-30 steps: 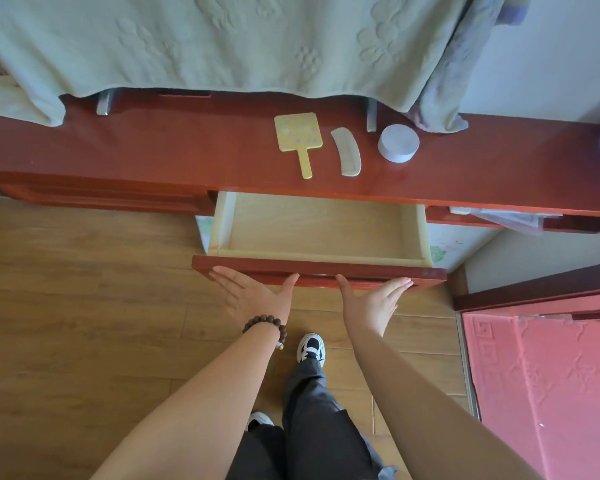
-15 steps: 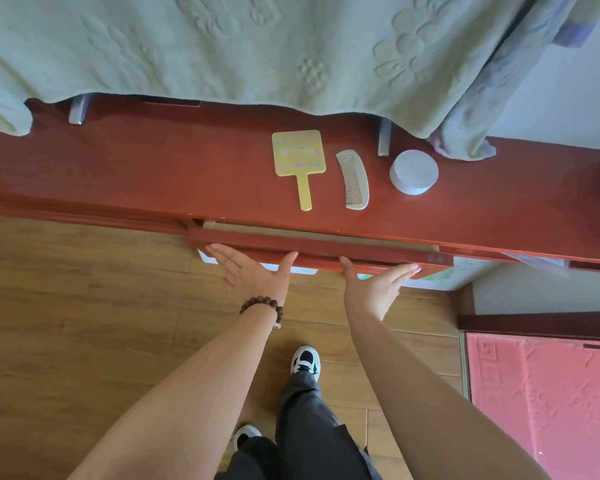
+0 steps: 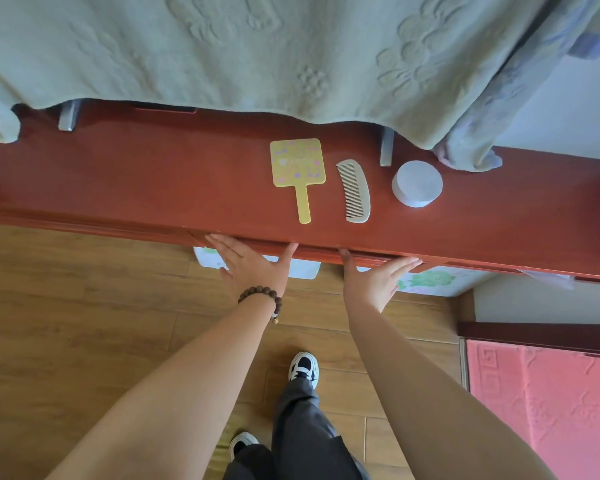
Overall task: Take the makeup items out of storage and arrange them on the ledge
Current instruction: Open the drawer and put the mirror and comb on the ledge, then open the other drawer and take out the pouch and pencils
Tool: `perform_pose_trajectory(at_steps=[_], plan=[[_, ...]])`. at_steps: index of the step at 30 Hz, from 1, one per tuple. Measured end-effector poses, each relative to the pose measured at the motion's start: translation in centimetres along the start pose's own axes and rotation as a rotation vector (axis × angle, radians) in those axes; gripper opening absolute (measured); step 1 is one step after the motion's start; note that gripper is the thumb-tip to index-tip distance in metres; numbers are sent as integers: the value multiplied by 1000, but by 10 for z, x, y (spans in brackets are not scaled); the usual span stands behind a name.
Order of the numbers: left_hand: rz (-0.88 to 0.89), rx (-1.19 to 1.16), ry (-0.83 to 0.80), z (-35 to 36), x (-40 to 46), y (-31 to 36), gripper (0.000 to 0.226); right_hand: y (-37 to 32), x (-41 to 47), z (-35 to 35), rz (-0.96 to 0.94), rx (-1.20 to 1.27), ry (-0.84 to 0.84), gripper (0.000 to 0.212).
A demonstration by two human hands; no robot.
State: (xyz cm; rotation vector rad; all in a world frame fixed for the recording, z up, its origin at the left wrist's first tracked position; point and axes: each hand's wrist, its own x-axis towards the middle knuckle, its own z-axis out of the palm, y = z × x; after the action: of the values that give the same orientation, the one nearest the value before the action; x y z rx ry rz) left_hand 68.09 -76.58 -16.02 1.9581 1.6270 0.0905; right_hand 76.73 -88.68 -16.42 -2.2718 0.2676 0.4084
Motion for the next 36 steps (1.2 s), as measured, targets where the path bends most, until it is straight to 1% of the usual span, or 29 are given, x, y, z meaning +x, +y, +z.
perform_pose_trajectory(at_steps=[4, 10, 15, 19, 23, 26, 31, 36], plan=[[27, 58, -9, -9, -4, -3, 129, -1, -2, -6, -12, -28, -6, 120], [116, 206, -49, -42, -12, -29, 98, 8, -19, -21, -91, -133, -83, 84], [231, 250, -28, -85, -24, -68, 82, 1, -49, -24, -233, -222, -228, 63], [273, 320, 12, -122, -31, -106, 73, -19, -85, -7, -373, -337, -359, 61], [214, 322, 59, -158, -31, -141, 70, -41, -127, 21, -538, -395, -470, 60], [172, 305, 89, -182, -22, -173, 69, -56, -157, 44, -592, -439, -517, 60], [176, 296, 96, -223, 6, -232, 69, -70, -213, 90, -615, -468, -478, 57], [278, 324, 75, -273, 47, -297, 69, -77, -297, 144, -534, -389, -433, 52]])
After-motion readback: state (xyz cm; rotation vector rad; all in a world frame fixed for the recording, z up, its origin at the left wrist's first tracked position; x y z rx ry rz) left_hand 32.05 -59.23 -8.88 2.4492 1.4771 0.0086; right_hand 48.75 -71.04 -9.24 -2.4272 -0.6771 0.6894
